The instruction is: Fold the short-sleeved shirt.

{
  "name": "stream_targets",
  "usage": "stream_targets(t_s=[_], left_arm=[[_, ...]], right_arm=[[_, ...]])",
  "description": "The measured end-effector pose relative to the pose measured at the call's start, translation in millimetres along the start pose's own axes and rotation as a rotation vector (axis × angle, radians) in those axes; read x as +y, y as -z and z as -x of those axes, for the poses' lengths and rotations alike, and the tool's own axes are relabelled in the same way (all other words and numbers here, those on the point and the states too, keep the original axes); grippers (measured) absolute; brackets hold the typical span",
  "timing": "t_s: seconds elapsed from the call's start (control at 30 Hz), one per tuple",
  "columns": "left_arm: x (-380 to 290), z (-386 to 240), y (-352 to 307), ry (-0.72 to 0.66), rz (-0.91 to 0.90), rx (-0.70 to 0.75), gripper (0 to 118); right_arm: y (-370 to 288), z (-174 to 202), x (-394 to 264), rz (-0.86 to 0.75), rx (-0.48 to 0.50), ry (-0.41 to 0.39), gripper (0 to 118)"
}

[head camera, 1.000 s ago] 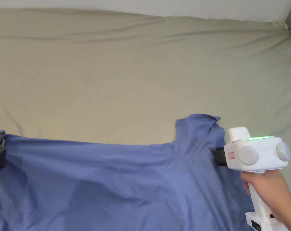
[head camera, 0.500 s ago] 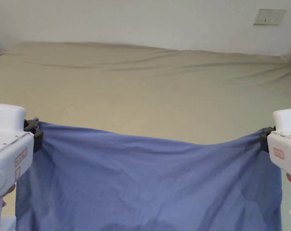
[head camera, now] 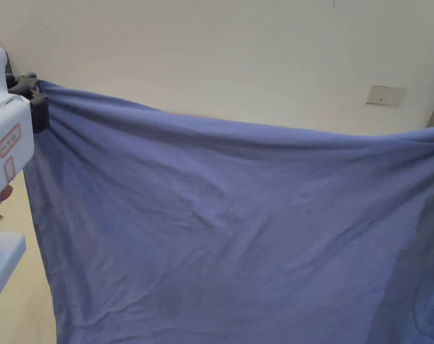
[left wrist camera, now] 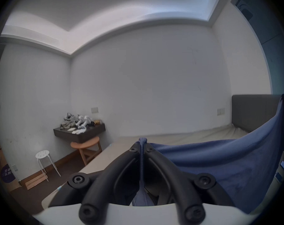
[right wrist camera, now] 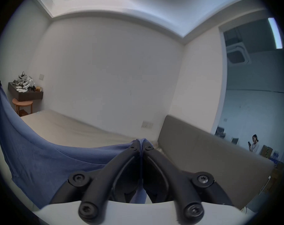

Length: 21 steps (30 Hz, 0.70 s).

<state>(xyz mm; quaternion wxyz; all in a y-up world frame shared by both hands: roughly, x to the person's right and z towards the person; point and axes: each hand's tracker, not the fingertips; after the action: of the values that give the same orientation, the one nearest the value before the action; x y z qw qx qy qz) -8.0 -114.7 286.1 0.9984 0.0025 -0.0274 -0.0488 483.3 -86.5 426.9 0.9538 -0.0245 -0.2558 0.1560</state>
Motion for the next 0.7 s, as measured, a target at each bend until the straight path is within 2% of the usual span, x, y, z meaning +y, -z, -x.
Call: stream_targets(t_s=[0.17,0.33,0.47,0.6,0.7], left_arm=[[43,13,-18,-0.021,-0.094,0.014,0],[83,21,-10,-0.026,-0.124,0.009,0],[114,22,11,-0.028,-0.135,0.003,0],[141,15,44,-0.019,-0.126,0.003,0],[157,8,76,0.024,-0.094,0.009,0]], right_arm=[[-26,-16,45,-0.112,-0.027,0.005,3],[-20,-33,98,-0.114,0.006,0.003,3],[1,-43,128,-0.142,-0.012,-0.011,3],[35,-46,154,-0.136,0.003,0.03,3],[64,-40,168,-0.12,-0.011,0.01,3]])
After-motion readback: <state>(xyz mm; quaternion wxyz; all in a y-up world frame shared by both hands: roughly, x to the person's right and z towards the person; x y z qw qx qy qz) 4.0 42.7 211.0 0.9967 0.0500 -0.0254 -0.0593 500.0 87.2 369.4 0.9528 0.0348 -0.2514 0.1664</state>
